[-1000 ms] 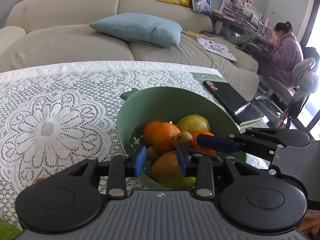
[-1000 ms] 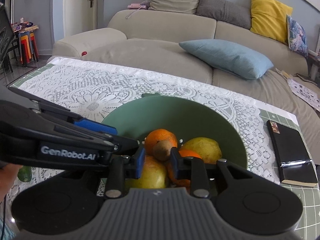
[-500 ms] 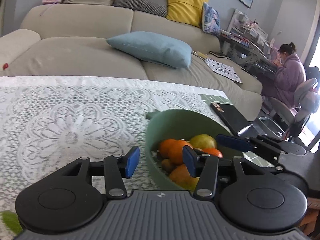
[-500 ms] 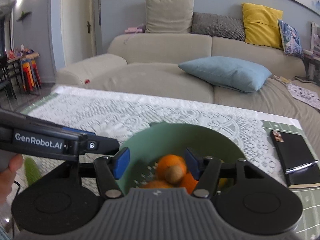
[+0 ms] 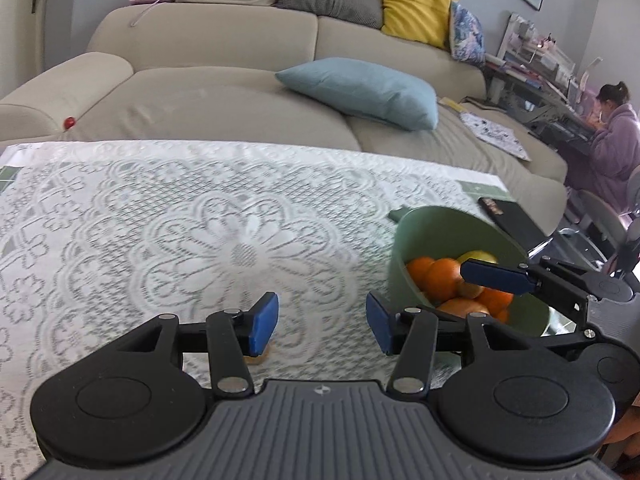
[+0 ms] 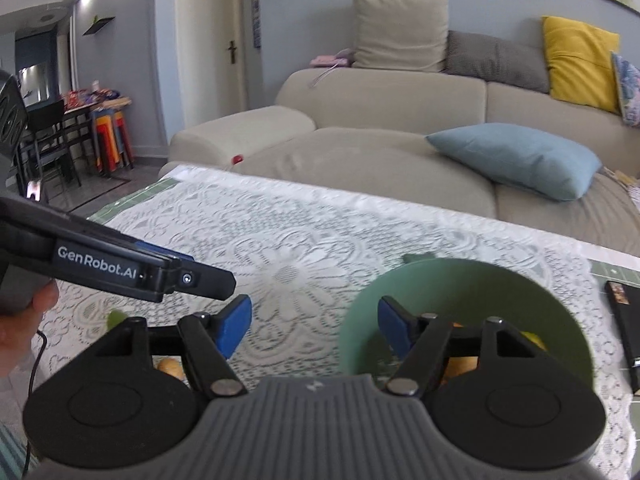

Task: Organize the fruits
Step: 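Move both tools back toward the remaining kiwis on the table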

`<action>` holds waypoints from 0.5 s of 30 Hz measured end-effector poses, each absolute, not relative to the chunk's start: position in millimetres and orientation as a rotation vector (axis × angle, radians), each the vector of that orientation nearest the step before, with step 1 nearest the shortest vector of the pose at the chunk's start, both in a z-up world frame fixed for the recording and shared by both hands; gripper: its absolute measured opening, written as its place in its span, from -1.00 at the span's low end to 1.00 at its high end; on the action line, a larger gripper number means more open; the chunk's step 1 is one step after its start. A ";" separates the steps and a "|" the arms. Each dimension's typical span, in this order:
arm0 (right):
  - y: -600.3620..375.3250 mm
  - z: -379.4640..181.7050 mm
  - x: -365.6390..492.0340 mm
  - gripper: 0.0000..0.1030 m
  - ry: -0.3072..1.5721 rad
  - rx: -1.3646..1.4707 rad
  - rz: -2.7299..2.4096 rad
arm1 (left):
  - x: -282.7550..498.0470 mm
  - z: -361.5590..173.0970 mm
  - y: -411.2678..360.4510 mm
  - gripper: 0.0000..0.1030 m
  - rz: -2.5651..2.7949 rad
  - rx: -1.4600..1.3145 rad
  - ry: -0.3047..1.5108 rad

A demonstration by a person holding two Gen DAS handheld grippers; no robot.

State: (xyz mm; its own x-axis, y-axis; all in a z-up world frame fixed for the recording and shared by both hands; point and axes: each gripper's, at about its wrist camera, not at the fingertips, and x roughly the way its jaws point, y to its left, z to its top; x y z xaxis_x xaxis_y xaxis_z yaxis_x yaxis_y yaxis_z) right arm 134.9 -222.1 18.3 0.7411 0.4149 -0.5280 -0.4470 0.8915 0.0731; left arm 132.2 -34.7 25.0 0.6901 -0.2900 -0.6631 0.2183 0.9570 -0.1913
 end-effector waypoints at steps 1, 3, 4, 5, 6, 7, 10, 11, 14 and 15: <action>-218.4 17.6 134.3 0.31 0.565 -0.064 0.483 | 129.8 24.6 -30.8 0.16 -0.281 -0.096 0.761; -210.0 16.1 134.3 0.31 0.570 -0.073 0.502 | 126.8 22.7 -25.3 0.16 -0.277 -0.086 0.770; -205.9 15.0 134.9 0.31 0.575 -0.077 0.511 | 125.7 22.0 -23.4 0.16 -0.280 -0.082 0.775; -203.6 13.8 135.5 0.31 0.582 -0.079 0.521 | 124.4 20.8 -21.2 0.16 -0.283 -0.078 0.780; -199.7 12.0 136.4 0.34 0.593 -0.082 0.531 | 123.4 19.7 -18.8 0.16 -0.284 -0.076 0.787; -196.4 10.3 136.6 0.36 0.604 -0.085 0.541 | 123.2 18.6 -16.1 0.16 -0.284 -0.076 0.794; -185.1 4.7 138.1 0.42 0.632 -0.104 0.566 | 121.4 14.1 -8.2 0.16 -0.283 -0.086 0.812; -181.8 2.8 137.9 0.42 0.638 -0.111 0.573 | 121.1 12.3 -5.4 0.15 -0.281 -0.089 0.818; -173.2 -4.7 140.4 0.43 0.667 -0.136 0.576 | 121.1 6.9 1.0 0.15 -0.282 -0.097 0.838; -171.4 -7.1 141.8 0.43 0.679 -0.137 0.576 | 121.6 4.5 3.4 0.15 -0.287 -0.102 0.848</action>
